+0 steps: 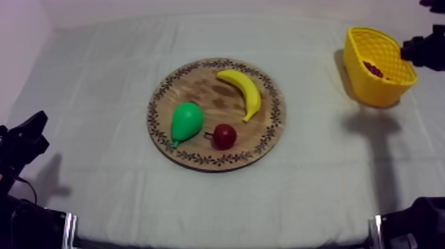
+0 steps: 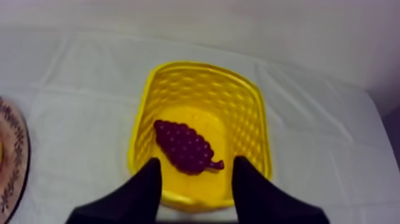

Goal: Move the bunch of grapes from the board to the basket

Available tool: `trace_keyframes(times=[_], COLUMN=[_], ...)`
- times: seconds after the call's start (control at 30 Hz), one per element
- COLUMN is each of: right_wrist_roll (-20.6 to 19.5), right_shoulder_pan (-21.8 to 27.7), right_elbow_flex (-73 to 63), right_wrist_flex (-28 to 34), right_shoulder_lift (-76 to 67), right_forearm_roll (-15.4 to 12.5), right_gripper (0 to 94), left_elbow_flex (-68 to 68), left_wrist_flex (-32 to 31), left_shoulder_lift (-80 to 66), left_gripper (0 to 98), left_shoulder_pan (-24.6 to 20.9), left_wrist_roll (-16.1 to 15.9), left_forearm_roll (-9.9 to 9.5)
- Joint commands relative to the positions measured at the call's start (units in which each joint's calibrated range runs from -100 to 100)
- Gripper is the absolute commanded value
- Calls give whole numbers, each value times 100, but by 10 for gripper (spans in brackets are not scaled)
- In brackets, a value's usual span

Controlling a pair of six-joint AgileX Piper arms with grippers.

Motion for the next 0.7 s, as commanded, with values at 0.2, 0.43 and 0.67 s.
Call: trace_keyframes(times=[0.2,0.43,0.67], right_wrist_roll=[1160,1408,999], right_shoulder_pan=[-312,-526,-673], right_elbow_flex=[1966,2969,3458], right_wrist_flex=[-338,-223,318], right_shoulder_lift=[-1906,-3166,-4193], right_forearm_roll=[-898,-933,-586], right_gripper=[303,264,67], left_elbow_flex=[-3,-3,-3], left_wrist_flex=[1,1,1], left_shoulder_lift=[0,0,0], left_gripper=[1,1,1], left_shoulder_pan=[-3,-3,-3], left_wrist_roll=[0,0,0], left_forearm_roll=[2,2,2])
